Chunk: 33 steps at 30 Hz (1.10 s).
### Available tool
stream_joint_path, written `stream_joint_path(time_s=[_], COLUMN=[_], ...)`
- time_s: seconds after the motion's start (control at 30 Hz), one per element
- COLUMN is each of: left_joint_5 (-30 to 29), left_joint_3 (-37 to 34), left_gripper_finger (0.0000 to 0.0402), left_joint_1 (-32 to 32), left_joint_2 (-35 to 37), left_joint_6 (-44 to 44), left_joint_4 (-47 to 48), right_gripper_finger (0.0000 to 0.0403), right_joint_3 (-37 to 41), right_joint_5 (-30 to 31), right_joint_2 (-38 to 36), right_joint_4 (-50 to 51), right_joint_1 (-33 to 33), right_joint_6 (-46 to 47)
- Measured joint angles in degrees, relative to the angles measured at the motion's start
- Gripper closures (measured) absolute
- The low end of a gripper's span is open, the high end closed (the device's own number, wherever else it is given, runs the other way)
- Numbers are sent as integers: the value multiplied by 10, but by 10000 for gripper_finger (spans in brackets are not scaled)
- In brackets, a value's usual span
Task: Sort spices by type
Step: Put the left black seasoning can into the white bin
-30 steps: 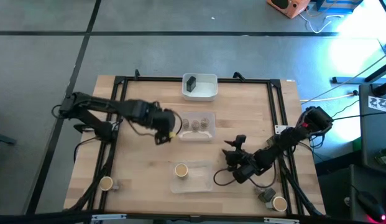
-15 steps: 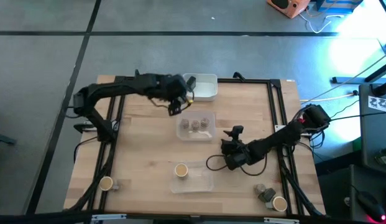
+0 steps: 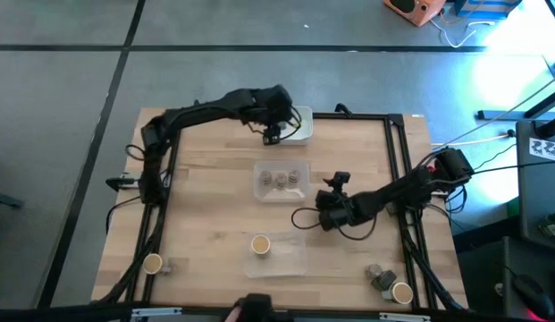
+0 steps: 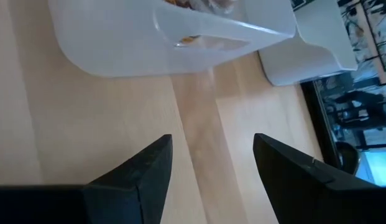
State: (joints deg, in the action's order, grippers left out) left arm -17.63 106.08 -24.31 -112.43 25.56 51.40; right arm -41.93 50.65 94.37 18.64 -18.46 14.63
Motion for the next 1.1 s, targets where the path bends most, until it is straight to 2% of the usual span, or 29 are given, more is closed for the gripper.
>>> stream_joint_path(time_s=[0.23, 0.37, 0.63, 1.1], left_joint_5=[-2, -7, -11, -8], left_joint_3=[20, 20, 19, 18], left_gripper_finger=[135, 135, 135, 131], left_joint_1=[-15, -25, -41, -43], left_joint_2=[-60, -91, -131, -140], left_joint_6=[114, 139, 145, 139], left_joint_4=[-56, -69, -50, -55], right_gripper_finger=[178, 178, 178, 178], right_joint_3=[0, 0, 0, 0], right_joint_5=[-3, -3, -3, -6], right_joint_2=[0, 0, 0, 0], right_joint_4=[1, 1, 1, 2], right_joint_1=[2, 2, 2, 1], right_joint_6=[0, 0, 0, 2])
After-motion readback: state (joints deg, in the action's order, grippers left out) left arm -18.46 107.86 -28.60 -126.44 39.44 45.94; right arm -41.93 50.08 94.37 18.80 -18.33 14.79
